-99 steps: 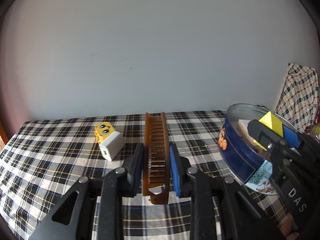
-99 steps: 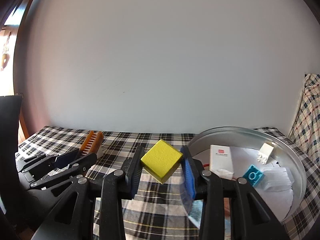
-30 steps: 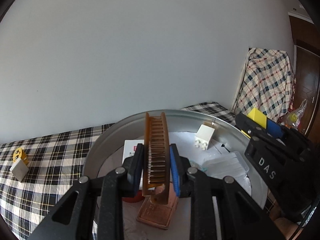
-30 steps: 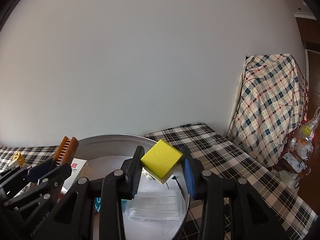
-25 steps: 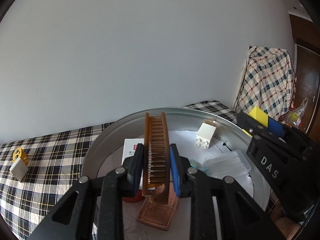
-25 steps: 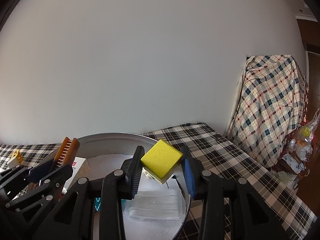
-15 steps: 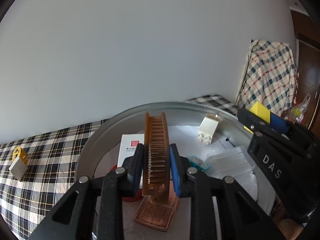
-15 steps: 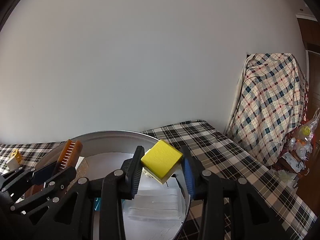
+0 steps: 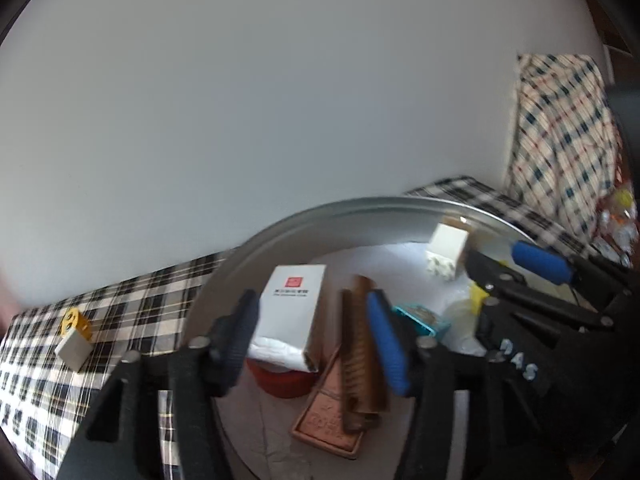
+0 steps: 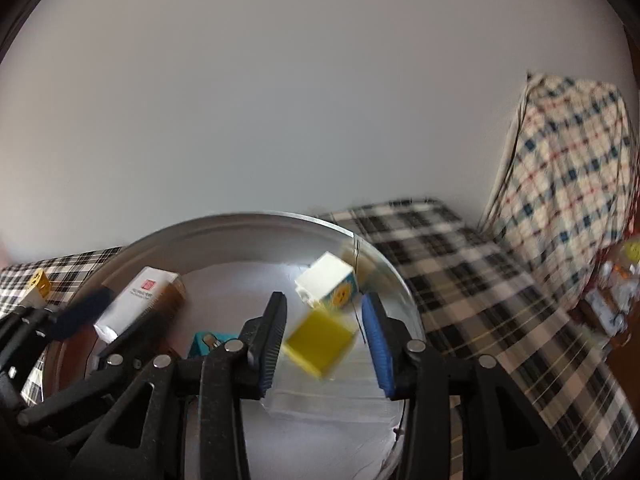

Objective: Organize rigid objects
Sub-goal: 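Open both tools to release the comb and yellow cube into the tin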

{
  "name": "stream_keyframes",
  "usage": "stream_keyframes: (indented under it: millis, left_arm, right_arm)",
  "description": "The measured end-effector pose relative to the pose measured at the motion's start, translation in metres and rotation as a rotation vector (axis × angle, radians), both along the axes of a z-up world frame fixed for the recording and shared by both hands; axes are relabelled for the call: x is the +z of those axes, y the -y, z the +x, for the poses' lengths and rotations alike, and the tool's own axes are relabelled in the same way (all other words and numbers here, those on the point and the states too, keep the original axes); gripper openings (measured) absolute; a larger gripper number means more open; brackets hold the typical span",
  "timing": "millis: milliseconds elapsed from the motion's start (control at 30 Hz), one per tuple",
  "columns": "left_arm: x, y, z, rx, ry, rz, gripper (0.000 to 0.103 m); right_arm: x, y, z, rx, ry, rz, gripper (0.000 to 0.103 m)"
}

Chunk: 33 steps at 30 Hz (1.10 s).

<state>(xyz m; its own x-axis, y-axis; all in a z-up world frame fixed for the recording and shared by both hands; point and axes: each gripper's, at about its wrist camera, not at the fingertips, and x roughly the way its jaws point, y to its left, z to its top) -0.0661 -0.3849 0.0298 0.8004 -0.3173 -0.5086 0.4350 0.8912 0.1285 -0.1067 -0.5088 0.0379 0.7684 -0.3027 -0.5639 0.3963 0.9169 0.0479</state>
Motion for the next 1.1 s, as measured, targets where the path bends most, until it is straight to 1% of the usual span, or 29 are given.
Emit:
stream_keyframes:
  millis: [33, 67, 133, 167, 200, 267, 300, 367, 433, 533, 700, 933, 1033, 1100]
  left_arm:
    - [0.0, -0.003, 0.002, 0.02, -0.013, -0.011, 0.072]
    - [0.0, -0.007, 0.005, 0.057, -0.037, -0.024, 0.076]
    - [0.002, -0.014, 0.009, 0.098, -0.062, -0.04, 0.095]
    - [0.004, -0.02, 0.01, 0.108, -0.064, -0.057, 0.099]
    - [0.006, -0.025, 0.009, 0.111, -0.059, -0.074, 0.103]
    - [0.008, -0.033, 0.008, 0.114, -0.047, -0.1, 0.103]
    - [0.008, -0.034, 0.007, 0.111, -0.049, -0.101, 0.103]
    - [0.006, -0.036, 0.008, 0.103, -0.057, -0.085, 0.103]
    - [0.005, -0.038, 0.007, 0.101, -0.046, -0.071, 0.103]
    - [0.005, -0.04, 0.004, 0.104, -0.027, -0.059, 0.103]
    - [0.007, -0.05, 0.0, 0.112, 0.006, -0.051, 0.103]
    - [0.008, -0.076, -0.007, 0.153, 0.058, -0.044, 0.103]
    - [0.008, -0.088, -0.011, 0.177, 0.102, -0.057, 0.103]
    - [0.008, -0.094, -0.013, 0.186, 0.118, -0.052, 0.103]
  right_arm:
    - [0.0, 0.0, -0.001, 0.003, 0.007, -0.004, 0.046]
    - [0.001, 0.0, -0.002, -0.005, 0.009, -0.015, 0.048]
    - [0.001, 0.0, -0.003, -0.018, 0.013, -0.013, 0.054]
    - [0.001, 0.003, -0.005, -0.017, 0.027, 0.003, 0.055]
    - [0.002, 0.004, -0.006, -0.02, 0.037, 0.015, 0.06]
    - [0.004, 0.011, -0.012, -0.018, 0.083, 0.074, 0.066]
    - [0.006, 0.013, -0.013, -0.013, 0.101, 0.095, 0.07]
    - [0.008, 0.013, -0.015, -0.018, 0.123, 0.098, 0.072]
    - [0.01, 0.012, -0.016, -0.019, 0.14, 0.09, 0.075]
    - [0.012, 0.011, -0.019, -0.014, 0.171, 0.097, 0.076]
    - [0.02, 0.008, -0.03, -0.015, 0.258, 0.083, 0.076]
    - [0.028, -0.008, -0.044, 0.023, 0.353, 0.013, 0.076]
    - [0.031, -0.016, -0.052, 0.016, 0.393, -0.031, 0.076]
    - [0.032, -0.021, -0.057, 0.011, 0.414, -0.049, 0.076]
